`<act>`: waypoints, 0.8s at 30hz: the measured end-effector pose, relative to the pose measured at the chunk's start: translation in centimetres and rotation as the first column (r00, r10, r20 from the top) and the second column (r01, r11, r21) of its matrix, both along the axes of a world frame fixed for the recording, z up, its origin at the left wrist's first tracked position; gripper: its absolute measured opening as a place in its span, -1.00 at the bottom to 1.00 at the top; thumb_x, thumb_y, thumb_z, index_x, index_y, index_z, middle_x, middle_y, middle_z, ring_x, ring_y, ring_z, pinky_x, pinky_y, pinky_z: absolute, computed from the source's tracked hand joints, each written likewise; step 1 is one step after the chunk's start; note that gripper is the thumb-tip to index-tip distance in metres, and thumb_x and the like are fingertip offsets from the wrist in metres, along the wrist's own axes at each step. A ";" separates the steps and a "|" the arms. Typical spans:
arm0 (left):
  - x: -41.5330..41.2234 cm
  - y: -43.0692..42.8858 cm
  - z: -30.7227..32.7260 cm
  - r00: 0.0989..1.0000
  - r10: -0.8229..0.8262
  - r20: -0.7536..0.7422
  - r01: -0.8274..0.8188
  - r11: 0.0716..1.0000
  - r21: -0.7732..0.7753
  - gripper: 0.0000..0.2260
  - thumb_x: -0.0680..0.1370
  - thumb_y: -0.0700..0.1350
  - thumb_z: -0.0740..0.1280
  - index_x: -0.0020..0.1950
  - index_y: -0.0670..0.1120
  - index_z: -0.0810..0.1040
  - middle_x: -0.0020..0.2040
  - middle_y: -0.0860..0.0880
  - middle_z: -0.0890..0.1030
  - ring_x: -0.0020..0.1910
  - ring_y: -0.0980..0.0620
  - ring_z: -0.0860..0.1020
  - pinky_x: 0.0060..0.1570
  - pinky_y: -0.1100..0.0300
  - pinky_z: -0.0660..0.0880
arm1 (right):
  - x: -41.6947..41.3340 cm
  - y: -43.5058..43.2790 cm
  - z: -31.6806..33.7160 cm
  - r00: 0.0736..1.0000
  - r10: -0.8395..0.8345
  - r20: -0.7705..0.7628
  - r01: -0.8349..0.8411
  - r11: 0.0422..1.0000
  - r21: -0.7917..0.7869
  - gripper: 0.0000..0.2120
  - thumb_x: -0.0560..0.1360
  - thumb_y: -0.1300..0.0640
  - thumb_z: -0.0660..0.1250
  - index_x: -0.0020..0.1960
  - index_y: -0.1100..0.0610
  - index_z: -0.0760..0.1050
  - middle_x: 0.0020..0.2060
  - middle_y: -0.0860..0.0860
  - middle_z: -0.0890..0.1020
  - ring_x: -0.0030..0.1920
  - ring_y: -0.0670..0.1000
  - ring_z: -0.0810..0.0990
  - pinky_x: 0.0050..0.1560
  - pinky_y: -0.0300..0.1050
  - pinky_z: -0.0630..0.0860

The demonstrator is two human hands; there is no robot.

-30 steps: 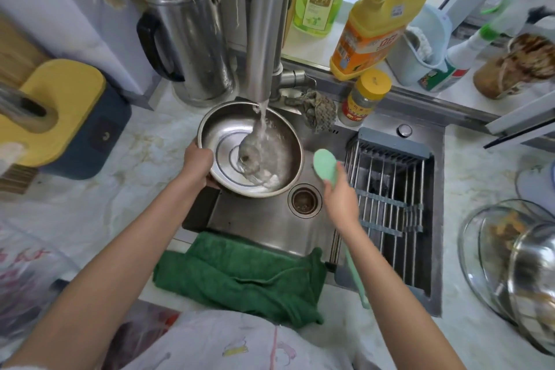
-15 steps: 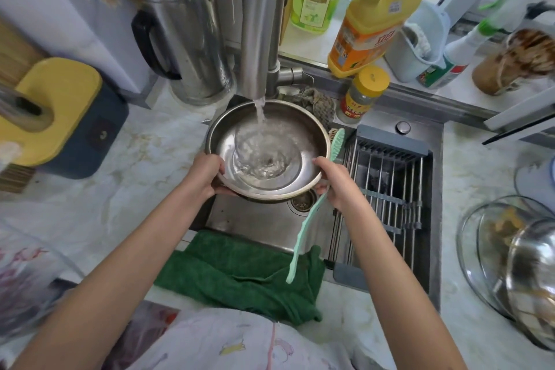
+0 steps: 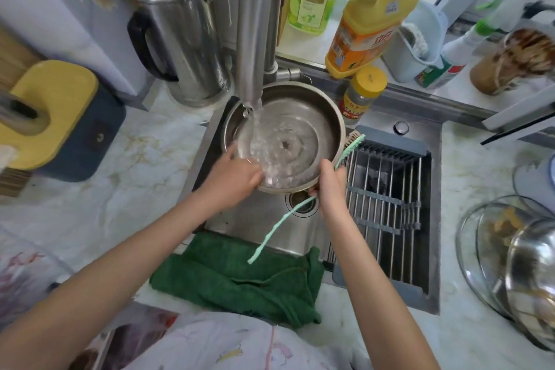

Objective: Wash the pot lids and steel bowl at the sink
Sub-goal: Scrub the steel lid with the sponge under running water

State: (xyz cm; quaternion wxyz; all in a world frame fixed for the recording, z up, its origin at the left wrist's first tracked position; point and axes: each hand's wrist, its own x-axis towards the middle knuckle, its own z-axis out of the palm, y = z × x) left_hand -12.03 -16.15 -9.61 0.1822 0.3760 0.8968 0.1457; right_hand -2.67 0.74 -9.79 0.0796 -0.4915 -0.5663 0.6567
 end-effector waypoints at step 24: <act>1.0 3.6 -4.2 0.893 -0.451 0.008 0.443 0.881 0.168 -0.59 0.66 0.01 0.04 0.42 -0.10 0.44 0.28 -0.11 0.57 0.24 -0.08 0.54 0.22 0.02 0.41 | 0.2 0.7 3.0 0.987 -0.162 0.020 0.140 0.904 0.404 -0.63 0.52 0.29 0.18 0.32 0.24 0.29 -0.05 0.05 0.56 -0.11 0.07 0.55 -0.12 -0.13 0.36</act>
